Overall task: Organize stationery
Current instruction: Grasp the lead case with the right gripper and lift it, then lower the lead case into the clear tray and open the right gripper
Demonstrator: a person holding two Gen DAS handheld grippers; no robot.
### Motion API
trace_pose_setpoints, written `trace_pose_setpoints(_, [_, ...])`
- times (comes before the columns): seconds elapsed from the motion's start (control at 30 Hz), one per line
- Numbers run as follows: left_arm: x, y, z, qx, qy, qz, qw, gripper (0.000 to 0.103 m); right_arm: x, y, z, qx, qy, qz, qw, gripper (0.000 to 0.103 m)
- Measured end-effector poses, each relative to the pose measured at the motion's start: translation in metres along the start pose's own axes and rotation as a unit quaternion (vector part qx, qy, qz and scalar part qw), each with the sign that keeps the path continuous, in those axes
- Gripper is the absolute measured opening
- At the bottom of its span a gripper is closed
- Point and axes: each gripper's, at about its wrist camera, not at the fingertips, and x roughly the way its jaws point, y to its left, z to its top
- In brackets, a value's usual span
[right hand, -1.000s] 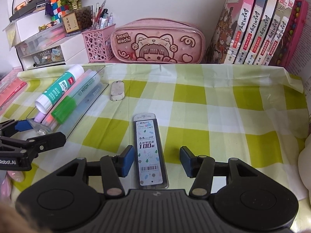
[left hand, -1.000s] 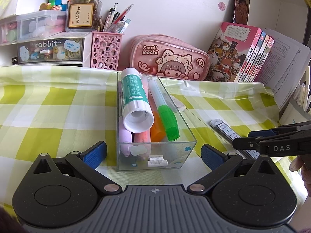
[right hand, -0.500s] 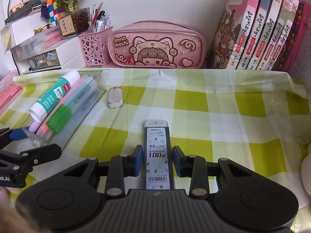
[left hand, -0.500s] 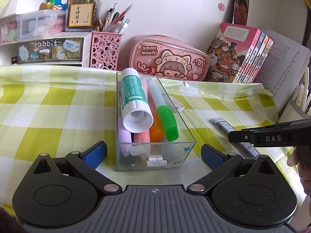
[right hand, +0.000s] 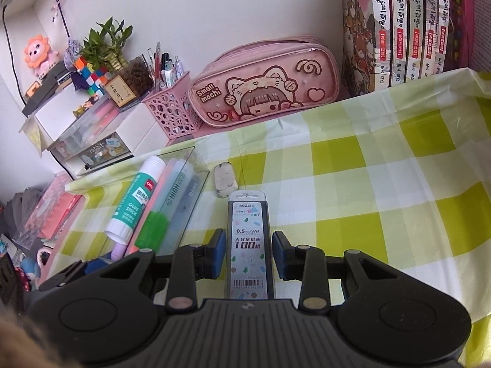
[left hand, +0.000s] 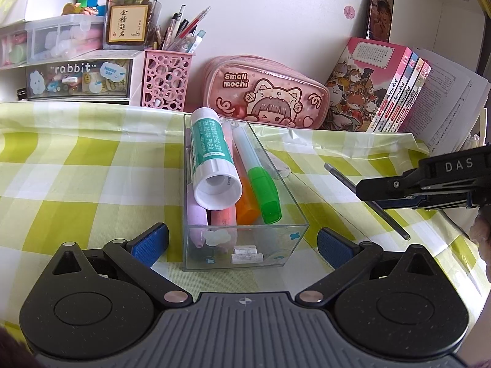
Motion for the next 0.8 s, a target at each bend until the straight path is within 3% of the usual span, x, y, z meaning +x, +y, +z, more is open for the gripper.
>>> trace_pose_setpoints(0.2, [0.0,0.0,0.0,0.0,0.0,0.0,1.0,0.098,0.0,0.003,0.008,0.049,0.003,0.057,0.997,0.058])
trace_pose_setpoints(0.43, [0.0,0.0,0.0,0.0,0.0,0.0,1.0,0.098,0.013,-0.001,0.016,0.137,0.02,0.121,0.983,0.058])
trace_pose_setpoints(0.8, [-0.001,0.0,-0.001,0.001,0.0,-0.001,1.0,0.098,0.037,0.011,0.019,0.197,0.035,0.139,0.97,0.058])
